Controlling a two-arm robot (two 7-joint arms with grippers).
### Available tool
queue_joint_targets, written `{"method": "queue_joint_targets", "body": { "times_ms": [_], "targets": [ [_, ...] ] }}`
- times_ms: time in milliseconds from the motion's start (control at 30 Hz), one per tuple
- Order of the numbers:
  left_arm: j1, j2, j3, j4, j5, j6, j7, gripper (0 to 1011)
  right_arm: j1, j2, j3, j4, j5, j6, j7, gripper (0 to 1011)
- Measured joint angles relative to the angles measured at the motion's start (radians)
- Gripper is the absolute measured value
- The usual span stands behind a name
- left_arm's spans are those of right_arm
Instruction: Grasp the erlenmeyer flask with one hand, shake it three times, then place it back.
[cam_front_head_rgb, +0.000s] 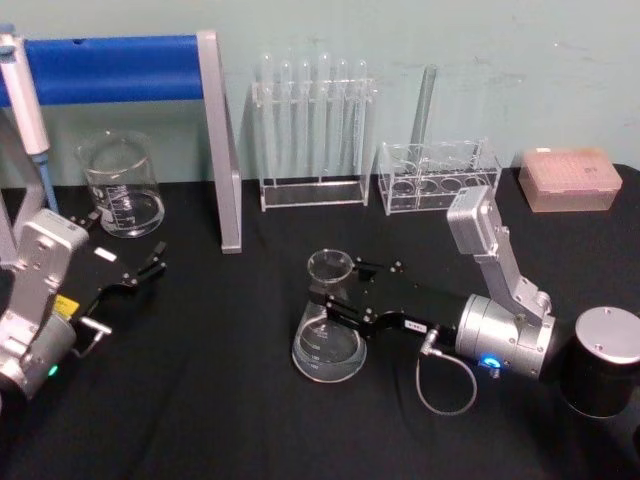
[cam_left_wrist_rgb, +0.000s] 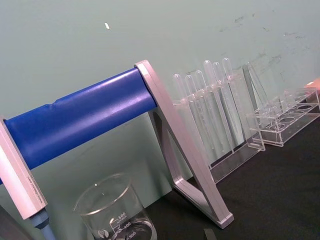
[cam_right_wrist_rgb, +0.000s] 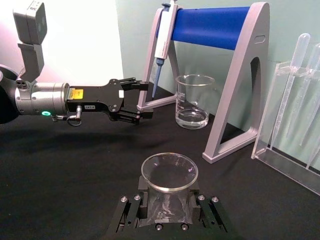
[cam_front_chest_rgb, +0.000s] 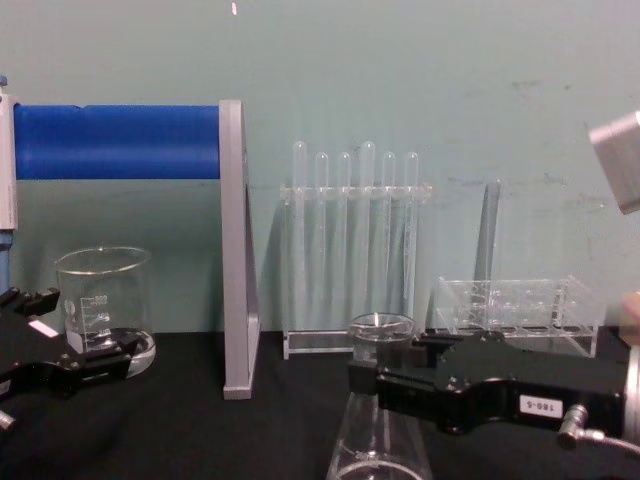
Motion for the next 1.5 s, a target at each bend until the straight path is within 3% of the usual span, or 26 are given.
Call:
{"method": "queue_joint_targets", "body": {
  "times_ms": [267, 633, 867, 1500],
  "targets": [
    [0.000, 0.000, 0.000, 0.000, 0.000, 0.000, 0.000, 1001, 0.000, 0.000, 0.000, -0.001, -0.001, 0.001, -0.001, 483],
    [0.000, 0.000, 0.000, 0.000, 0.000, 0.000, 0.000, 1001, 0.000, 0.000, 0.000, -0.001, -0.002, 0.002, -0.001, 859],
    [0.000, 0.000, 0.000, 0.000, 0.000, 0.000, 0.000, 1001, 0.000, 0.000, 0.000, -0.001, -0.002, 0.002, -0.001, 1000],
    [0.000, 0.000, 0.000, 0.000, 0.000, 0.000, 0.000, 1001, 0.000, 0.000, 0.000, -0.001, -0.002, 0.001, -0.001, 1000]
  ]
}}
